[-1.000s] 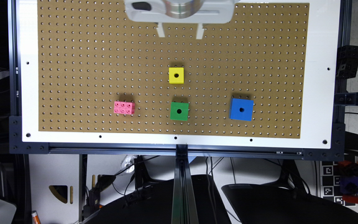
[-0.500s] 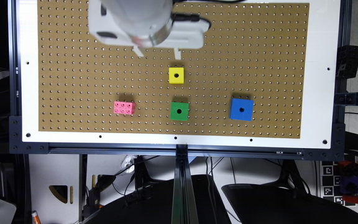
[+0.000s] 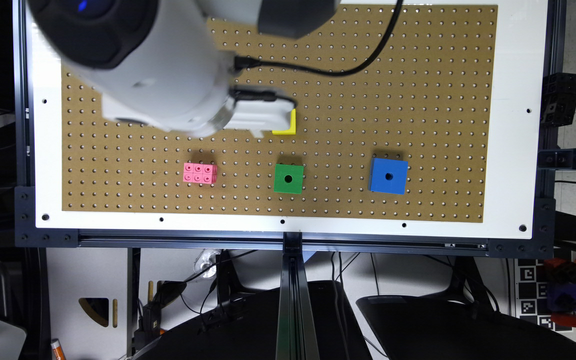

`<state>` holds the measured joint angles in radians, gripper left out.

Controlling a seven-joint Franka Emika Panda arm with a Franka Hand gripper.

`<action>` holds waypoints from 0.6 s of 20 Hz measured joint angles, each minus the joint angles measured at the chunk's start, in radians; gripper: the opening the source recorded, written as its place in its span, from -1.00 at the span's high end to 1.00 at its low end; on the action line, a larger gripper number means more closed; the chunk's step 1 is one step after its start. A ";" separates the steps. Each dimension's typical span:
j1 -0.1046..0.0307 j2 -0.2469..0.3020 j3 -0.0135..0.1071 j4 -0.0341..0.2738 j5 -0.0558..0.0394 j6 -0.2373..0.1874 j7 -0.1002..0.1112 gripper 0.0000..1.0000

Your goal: Pick up pink block.

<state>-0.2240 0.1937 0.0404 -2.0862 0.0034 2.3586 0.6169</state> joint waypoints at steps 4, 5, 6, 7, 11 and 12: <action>-0.041 0.060 -0.001 0.076 -0.0011 -0.007 -0.042 -1.00; -0.053 0.072 -0.001 0.090 -0.0012 -0.009 -0.053 -1.00; -0.064 0.080 -0.001 0.101 -0.0012 -0.009 -0.065 -1.00; -0.072 0.085 -0.001 0.107 -0.0012 -0.009 -0.073 -1.00; -0.098 0.091 -0.001 0.116 -0.0015 -0.009 -0.098 -1.00; -0.102 0.091 -0.001 0.117 -0.0016 -0.009 -0.102 -1.00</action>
<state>-0.3261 0.2849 0.0394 -1.9695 0.0019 2.3493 0.5151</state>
